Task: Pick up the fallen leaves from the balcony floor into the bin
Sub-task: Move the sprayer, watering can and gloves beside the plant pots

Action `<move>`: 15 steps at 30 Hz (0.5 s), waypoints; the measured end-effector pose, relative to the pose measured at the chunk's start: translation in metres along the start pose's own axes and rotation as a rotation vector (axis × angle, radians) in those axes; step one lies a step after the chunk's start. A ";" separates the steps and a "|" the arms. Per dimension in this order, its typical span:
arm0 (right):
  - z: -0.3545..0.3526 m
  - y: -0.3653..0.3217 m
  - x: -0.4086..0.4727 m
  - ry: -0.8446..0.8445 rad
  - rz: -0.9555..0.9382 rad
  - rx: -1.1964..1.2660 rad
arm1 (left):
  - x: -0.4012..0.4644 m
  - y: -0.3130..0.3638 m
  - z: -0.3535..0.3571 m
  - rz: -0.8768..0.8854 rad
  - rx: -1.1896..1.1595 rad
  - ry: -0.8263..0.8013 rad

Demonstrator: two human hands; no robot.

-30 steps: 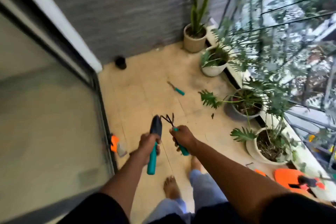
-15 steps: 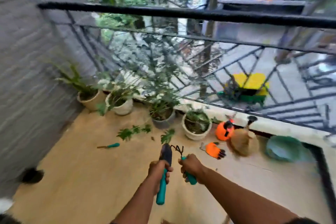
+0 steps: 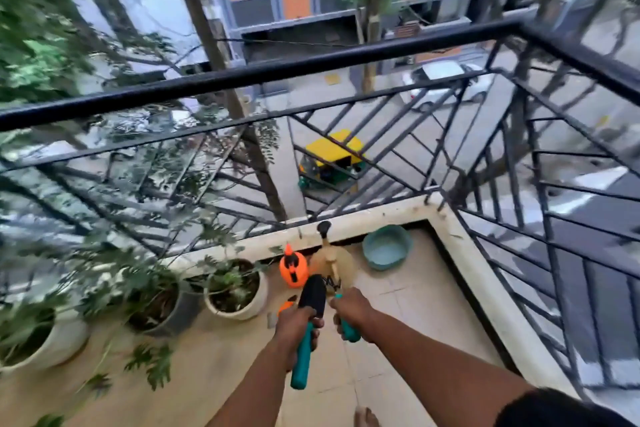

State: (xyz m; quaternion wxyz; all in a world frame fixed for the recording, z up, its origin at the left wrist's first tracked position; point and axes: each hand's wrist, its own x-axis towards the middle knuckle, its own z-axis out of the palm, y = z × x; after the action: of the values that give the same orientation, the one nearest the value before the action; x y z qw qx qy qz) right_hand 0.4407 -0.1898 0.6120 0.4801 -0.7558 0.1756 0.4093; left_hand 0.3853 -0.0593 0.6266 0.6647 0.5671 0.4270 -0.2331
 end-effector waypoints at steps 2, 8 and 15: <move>-0.032 -0.001 0.005 0.035 0.008 0.058 | 0.005 0.014 0.032 0.000 0.040 -0.037; -0.098 -0.002 0.038 0.123 0.067 0.179 | 0.039 0.055 0.100 -0.012 0.149 -0.077; -0.154 -0.024 0.089 0.225 0.132 0.331 | 0.108 0.108 0.160 -0.057 0.235 -0.135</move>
State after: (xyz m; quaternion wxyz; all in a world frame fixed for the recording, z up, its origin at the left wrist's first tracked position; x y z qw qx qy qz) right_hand 0.5794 -0.3008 0.5868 0.5473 -0.6944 0.3422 0.3182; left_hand 0.5763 -0.1661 0.5959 0.6140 0.6115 0.3673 -0.3379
